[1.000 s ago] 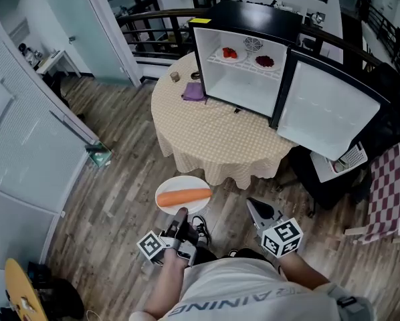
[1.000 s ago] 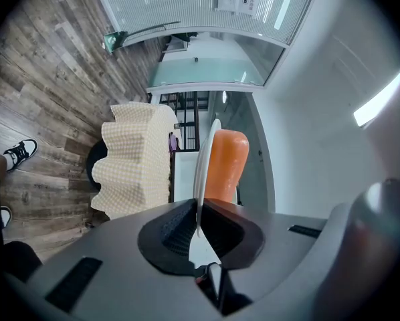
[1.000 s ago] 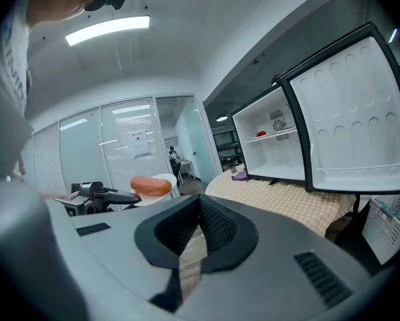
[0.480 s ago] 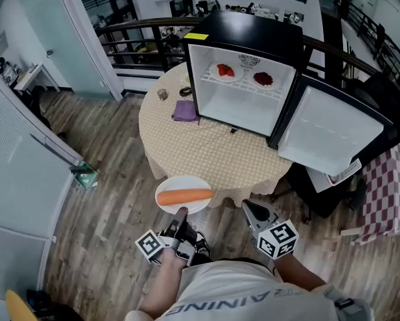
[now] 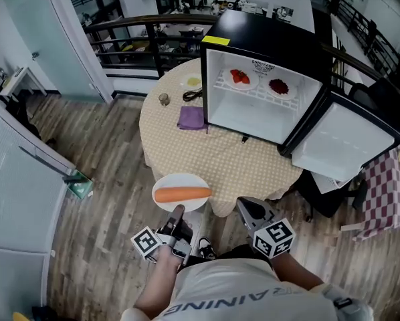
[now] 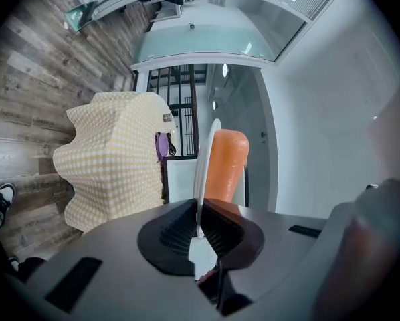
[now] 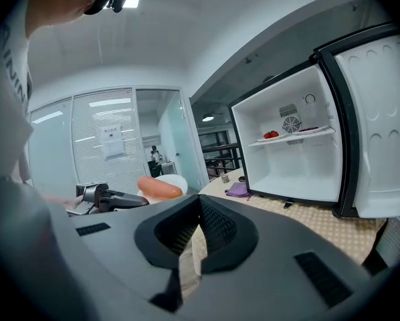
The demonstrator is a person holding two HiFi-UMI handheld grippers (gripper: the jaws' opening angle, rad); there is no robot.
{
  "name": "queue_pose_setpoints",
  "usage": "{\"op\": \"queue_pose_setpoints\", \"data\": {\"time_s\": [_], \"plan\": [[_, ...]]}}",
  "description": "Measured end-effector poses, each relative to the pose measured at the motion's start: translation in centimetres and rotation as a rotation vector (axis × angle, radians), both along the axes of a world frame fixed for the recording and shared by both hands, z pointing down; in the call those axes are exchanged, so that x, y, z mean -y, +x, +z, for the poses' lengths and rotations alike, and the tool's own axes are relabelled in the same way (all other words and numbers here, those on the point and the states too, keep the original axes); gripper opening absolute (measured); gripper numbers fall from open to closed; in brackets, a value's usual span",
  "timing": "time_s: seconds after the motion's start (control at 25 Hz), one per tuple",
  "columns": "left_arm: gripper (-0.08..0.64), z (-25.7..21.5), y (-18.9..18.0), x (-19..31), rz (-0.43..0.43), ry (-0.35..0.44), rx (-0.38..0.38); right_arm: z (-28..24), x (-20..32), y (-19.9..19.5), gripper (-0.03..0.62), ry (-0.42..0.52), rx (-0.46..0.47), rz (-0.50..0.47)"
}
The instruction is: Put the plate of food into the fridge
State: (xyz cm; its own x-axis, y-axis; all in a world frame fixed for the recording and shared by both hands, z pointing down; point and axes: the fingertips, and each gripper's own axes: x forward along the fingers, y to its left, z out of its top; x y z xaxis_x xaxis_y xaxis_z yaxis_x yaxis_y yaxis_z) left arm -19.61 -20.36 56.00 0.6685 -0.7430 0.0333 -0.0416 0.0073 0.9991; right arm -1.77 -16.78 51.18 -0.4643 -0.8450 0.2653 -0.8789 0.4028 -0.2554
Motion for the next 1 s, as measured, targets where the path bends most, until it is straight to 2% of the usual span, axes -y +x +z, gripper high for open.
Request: {"op": "queue_pose_setpoints", "data": {"time_s": [0.16, 0.36, 0.64, 0.8, 1.0], "plan": [[0.025, 0.6, -0.2, 2.0, 0.033, -0.012, -0.005, 0.5, 1.2, -0.4, 0.02, -0.016, -0.017, 0.034], [0.025, 1.2, 1.1, 3.8, 0.079, -0.032, -0.015, 0.7, 2.5, 1.4, 0.02, -0.031, -0.023, 0.102], [0.025, 1.2, 4.6, 7.3, 0.13, -0.028, -0.005, 1.2, 5.0, 4.6, 0.02, -0.037, -0.006, 0.156], [0.025, 0.9, 7.4, 9.5, 0.138, -0.031, -0.024, 1.6, 7.1, 7.0, 0.02, -0.041, 0.018, 0.176], [0.025, 1.1, 11.6, 12.6, 0.182, -0.03, 0.01, 2.0, 9.5, 10.7, 0.02, -0.039, 0.035, 0.203]]}}
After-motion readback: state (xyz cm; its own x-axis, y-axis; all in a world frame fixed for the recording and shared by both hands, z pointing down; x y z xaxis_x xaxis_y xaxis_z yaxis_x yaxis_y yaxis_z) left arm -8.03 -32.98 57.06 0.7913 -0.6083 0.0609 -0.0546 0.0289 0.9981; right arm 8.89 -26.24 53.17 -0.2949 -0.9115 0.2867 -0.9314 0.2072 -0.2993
